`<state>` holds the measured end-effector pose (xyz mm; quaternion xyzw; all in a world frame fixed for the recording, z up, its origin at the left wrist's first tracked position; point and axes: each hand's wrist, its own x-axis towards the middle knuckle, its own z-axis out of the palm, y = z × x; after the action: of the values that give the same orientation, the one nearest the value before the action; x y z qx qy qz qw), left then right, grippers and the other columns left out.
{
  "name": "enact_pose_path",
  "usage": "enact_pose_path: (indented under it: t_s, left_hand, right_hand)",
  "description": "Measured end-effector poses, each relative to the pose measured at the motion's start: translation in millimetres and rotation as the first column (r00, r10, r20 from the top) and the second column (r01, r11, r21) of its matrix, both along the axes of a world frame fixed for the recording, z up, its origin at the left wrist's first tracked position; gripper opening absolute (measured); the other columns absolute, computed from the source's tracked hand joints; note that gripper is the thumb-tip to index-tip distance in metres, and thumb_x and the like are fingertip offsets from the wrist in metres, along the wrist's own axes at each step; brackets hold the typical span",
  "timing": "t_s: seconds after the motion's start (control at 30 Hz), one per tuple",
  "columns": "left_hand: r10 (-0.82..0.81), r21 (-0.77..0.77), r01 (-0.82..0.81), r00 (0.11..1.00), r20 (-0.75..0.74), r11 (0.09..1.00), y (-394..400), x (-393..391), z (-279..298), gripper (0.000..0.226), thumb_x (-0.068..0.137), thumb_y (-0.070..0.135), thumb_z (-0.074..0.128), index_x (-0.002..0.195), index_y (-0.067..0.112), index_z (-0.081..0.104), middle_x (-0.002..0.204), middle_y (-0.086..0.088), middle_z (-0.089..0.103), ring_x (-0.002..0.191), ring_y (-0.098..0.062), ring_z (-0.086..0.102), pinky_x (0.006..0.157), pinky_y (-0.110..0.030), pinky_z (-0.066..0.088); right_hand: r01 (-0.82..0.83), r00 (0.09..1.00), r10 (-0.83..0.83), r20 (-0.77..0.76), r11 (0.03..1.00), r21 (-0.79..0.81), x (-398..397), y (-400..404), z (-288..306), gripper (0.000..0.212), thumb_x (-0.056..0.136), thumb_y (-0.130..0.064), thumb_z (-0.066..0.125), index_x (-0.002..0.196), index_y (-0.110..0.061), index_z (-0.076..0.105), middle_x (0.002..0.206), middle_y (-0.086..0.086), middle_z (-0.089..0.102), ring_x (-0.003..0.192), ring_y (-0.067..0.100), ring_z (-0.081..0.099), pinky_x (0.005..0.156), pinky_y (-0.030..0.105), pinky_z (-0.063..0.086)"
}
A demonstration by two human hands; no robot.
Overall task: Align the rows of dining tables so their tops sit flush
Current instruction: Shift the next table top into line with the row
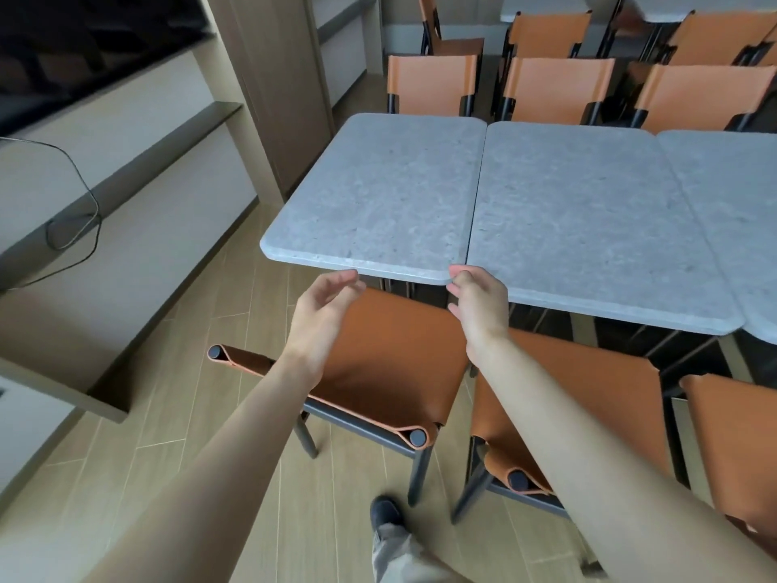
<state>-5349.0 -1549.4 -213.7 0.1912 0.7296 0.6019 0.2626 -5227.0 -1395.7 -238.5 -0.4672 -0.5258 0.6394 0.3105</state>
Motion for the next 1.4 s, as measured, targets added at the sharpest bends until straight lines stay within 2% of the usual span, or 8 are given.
enact_pose_path:
  t_s: [0.37,0.5,0.77,0.97,1.07,1.17,1.3,1.4]
  left_hand:
    - [-0.086,-0.180,0.107,0.989,0.119,0.978,85,-136,-29,0.025,0.090,0.032,0.072,0.114,0.028,0.068,0.124,0.012,0.065,0.122,-0.011,0.058,0.114,-0.040,0.039]
    - [-0.118,-0.271,0.156,0.982,0.150,0.950,101,-173,-49,0.025,0.091,0.033,0.072,0.114,0.026,0.066,0.125,0.010,0.063,0.121,-0.013,0.058,0.111,-0.039,0.041]
    - [-0.117,-0.438,0.213,0.965,0.235,0.874,121,-227,-107,0.028,0.092,0.029,0.071,0.116,0.021,0.061,0.127,-0.002,0.062,0.123,-0.022,0.056,0.112,-0.045,0.041]
    - [-0.167,-0.470,0.354,0.904,0.394,0.808,154,-254,-154,0.046,0.094,0.042,0.066,0.133,0.021,0.052,0.128,-0.001,0.059,0.119,-0.024,0.057,0.106,-0.042,0.044]
    - [-0.153,-0.433,0.388,0.861,0.486,0.814,168,-265,-176,0.049,0.098,0.042,0.061,0.138,0.016,0.049,0.131,-0.001,0.057,0.117,-0.022,0.057,0.098,-0.039,0.045]
    - [-0.029,-0.395,0.314,0.812,0.583,0.863,178,-284,-192,0.045,0.098,0.043,0.060,0.135,0.019,0.052,0.130,-0.005,0.058,0.124,-0.027,0.058,0.105,-0.041,0.045]
    - [0.172,-0.319,0.092,0.687,0.706,0.943,192,-315,-223,0.074,0.094,0.051,0.062,0.151,0.011,0.036,0.135,-0.009,0.056,0.130,-0.027,0.055,0.113,-0.043,0.041]
    - [0.245,-0.228,-0.100,0.539,0.806,0.969,200,-336,-250,0.073,0.088,0.057,0.067,0.143,0.013,0.047,0.124,-0.004,0.059,0.121,-0.021,0.059,0.101,-0.038,0.048]
  right_hand:
    - [0.291,0.956,-0.277,0.093,0.935,-0.203,-85,74,-78,0.018,0.098,-0.016,0.050,0.101,-0.026,0.065,0.105,-0.008,0.066,0.110,0.020,0.064,0.105,0.045,0.050]
    - [0.331,0.940,-0.298,0.165,0.911,-0.246,-109,83,-99,0.029,0.097,-0.018,0.049,0.123,-0.022,0.062,0.120,-0.001,0.065,0.114,0.021,0.062,0.105,0.046,0.050]
    - [0.433,0.893,-0.358,0.273,0.848,-0.305,-138,86,-137,0.028,0.100,-0.018,0.051,0.127,-0.020,0.060,0.120,0.000,0.063,0.113,0.022,0.062,0.104,0.049,0.050]
    - [0.565,0.823,-0.465,0.326,0.730,-0.385,-169,86,-156,0.035,0.103,-0.013,0.041,0.135,-0.012,0.055,0.136,0.008,0.060,0.127,0.025,0.057,0.109,0.046,0.046]
    - [0.615,0.773,-0.574,0.269,0.578,-0.536,-176,93,-164,0.035,0.103,-0.016,0.043,0.136,-0.012,0.055,0.122,0.006,0.064,0.115,0.019,0.060,0.104,0.041,0.050]
    - [0.638,0.711,-0.659,0.245,0.458,-0.619,-171,109,-172,0.026,0.101,-0.027,0.057,0.124,-0.014,0.059,0.120,0.005,0.067,0.108,0.020,0.068,0.089,0.038,0.059]
    - [0.612,0.717,-0.667,0.203,0.461,-0.643,-168,137,-187,0.035,0.095,-0.040,0.066,0.119,-0.017,0.055,0.122,0.004,0.067,0.110,0.020,0.067,0.078,0.035,0.058]
    - [0.584,0.727,-0.665,0.172,0.467,-0.664,-175,157,-202,0.040,0.091,-0.045,0.070,0.116,-0.018,0.053,0.121,0.003,0.067,0.109,0.018,0.067,0.081,0.036,0.057]
